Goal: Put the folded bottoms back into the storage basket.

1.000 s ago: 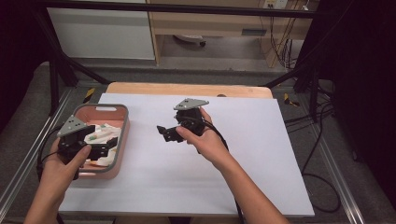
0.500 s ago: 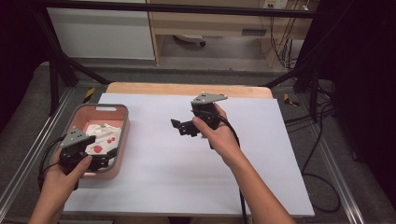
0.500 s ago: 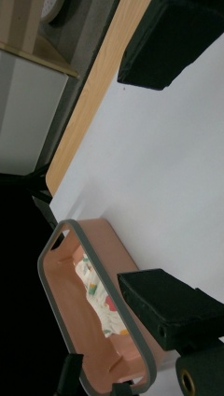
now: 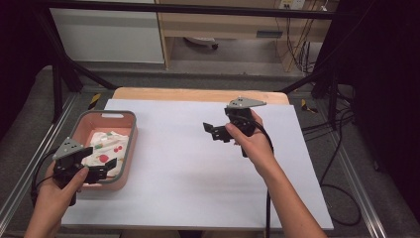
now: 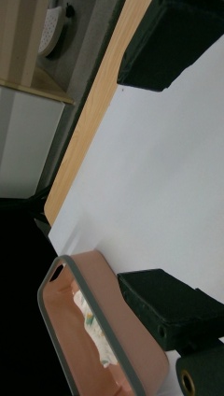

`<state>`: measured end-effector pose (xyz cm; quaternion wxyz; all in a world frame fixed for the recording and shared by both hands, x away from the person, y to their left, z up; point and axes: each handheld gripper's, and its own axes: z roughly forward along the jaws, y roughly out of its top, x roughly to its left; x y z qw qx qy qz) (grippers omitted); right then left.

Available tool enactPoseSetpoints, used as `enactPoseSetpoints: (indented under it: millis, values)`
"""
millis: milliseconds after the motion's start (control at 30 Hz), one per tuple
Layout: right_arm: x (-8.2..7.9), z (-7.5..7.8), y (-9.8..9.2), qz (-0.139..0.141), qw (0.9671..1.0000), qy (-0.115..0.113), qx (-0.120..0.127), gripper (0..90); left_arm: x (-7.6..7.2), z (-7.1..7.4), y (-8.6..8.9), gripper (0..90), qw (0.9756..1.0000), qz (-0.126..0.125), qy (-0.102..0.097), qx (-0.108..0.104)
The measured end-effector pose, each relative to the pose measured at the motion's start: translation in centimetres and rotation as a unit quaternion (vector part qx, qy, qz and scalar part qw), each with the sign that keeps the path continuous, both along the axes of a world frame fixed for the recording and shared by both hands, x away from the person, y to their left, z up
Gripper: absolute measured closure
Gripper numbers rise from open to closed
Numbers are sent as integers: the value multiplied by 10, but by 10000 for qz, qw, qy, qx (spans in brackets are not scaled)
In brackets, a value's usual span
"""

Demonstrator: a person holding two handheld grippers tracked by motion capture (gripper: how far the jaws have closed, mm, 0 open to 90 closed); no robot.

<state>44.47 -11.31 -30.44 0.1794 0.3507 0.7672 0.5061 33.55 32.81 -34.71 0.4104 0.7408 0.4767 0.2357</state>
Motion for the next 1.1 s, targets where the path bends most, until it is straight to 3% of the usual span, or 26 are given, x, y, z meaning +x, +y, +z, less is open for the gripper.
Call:
enactPoseSetpoints:
  millis: [567, 1100]
  values:
    - [-3, 0, -49, -448, 9990, -35, -16, 60, 0, -2, 0, 69, 10000, 21, 13, -12]
    - [-16, -5, -98, -804, 9967, 50, 61, 57, 1, -6, -3, 69, 9999, -49, 106, 46]
